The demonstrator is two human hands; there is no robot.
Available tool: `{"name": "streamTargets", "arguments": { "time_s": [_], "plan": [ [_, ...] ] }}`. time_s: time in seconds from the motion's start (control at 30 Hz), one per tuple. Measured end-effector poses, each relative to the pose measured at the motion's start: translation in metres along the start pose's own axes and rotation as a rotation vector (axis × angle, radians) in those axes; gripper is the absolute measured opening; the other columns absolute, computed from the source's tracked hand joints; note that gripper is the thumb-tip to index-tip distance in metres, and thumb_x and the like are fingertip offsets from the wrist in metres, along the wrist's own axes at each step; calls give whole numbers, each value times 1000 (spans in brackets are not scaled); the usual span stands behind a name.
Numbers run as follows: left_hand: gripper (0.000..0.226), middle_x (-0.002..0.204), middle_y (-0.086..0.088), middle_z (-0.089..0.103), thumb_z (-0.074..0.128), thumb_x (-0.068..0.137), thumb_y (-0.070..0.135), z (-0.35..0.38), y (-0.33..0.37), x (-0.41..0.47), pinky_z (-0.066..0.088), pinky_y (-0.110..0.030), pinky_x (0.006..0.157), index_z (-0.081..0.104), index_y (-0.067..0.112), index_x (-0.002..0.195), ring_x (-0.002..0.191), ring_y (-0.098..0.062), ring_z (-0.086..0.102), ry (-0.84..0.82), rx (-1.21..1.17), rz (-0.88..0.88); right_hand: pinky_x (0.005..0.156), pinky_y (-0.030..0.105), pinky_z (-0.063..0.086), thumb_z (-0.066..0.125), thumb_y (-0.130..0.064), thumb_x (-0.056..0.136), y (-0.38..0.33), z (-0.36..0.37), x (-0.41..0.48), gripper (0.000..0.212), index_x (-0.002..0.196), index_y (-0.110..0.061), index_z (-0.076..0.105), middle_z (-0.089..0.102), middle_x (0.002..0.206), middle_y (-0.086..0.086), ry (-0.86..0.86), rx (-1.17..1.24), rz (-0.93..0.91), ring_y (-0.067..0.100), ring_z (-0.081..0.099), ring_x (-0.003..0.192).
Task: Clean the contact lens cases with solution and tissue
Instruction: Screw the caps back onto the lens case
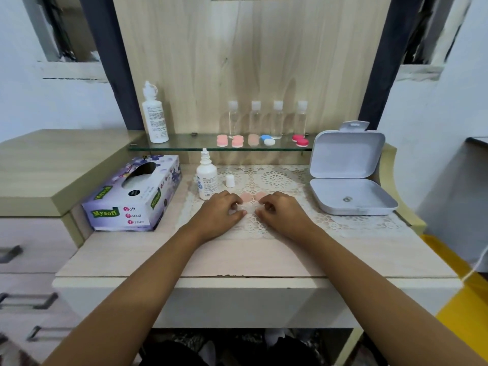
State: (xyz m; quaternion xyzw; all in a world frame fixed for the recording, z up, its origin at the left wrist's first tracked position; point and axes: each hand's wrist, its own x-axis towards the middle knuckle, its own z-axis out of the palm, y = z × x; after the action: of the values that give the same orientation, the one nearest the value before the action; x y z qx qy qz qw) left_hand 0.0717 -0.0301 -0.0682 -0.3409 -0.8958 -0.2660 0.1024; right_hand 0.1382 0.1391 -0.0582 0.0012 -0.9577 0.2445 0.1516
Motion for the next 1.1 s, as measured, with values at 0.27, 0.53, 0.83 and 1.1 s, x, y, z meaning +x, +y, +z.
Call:
{"name": "streamTargets", "arguments": {
  "time_s": [0.27,0.53,0.83,1.1],
  "plan": [
    [25,101,-5,49,59,89,20,-14,7,-4,35,-24,80,56,7,109,94,-17,46,574,-86,-66,71,20,31,60,-28,86,5,7,0,26,107,-12,65,58,94,3,58,57,-12,18,52,93],
    [73,143,-7,39,65,86,30,-32,-19,18,34,-33,98,23,15,144,126,-22,41,417,-437,-464,67,21,28,59,-27,87,6,10,0,22,103,-12,65,53,85,0,97,47,-54,16,49,85],
    [49,111,7,52,65,86,23,-24,-28,16,37,-27,83,45,16,130,104,-12,50,354,-562,-382,71,22,34,59,-28,87,8,11,1,24,105,-14,65,57,89,1,117,64,-65,14,49,86],
    [47,110,7,50,69,83,24,-21,-30,15,37,-27,80,50,15,125,100,-10,49,398,-473,-358,63,11,30,60,-26,86,7,10,1,22,104,-15,66,54,87,-4,117,92,-54,11,49,83]
  ]
}}
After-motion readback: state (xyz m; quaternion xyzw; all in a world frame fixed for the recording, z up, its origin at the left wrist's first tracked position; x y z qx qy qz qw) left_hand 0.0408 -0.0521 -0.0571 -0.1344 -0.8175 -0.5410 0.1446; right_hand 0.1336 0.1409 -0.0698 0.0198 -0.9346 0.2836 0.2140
